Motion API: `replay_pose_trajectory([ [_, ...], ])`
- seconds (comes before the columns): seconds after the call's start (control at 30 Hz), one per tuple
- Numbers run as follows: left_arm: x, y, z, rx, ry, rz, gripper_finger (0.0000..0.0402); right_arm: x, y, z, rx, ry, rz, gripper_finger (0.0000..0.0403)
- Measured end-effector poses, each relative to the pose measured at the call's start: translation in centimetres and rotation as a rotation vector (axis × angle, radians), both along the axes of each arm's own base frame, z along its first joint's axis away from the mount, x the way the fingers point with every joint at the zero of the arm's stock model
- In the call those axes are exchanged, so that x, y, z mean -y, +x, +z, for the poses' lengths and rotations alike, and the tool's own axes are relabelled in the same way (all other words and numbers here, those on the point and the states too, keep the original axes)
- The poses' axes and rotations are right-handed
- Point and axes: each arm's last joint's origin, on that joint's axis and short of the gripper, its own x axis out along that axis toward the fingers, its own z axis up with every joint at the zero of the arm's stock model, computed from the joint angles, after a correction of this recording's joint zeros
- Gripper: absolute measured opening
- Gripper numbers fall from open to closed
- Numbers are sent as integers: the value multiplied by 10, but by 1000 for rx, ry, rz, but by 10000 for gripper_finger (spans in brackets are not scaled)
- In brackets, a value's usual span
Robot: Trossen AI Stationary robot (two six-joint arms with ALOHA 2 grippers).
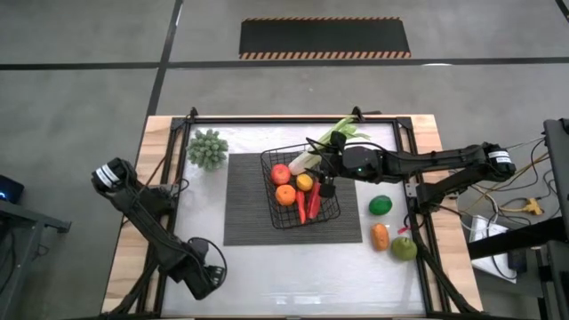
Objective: Build produce basket
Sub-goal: Put the mangosteen into the wire basket
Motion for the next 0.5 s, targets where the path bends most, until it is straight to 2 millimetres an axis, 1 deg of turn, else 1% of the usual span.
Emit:
replay_pose_trajectory([
  [0.2,2,2,-3,-12,15,0,231,0,0,0,-6,-17,7,221],
  [0.3,2,3,5,3,41,-7,220,0,0,-2,-14,-28,12,221],
  [0.37,-2,4,13,60,158,-8,220,0,0,-2,-17,-28,12,221],
  [0.4,-3,6,20,107,211,-12,220,0,0,-2,-18,-29,12,221],
  [0.5,-7,12,51,288,328,-45,221,0,0,-2,-21,-39,16,221],
])
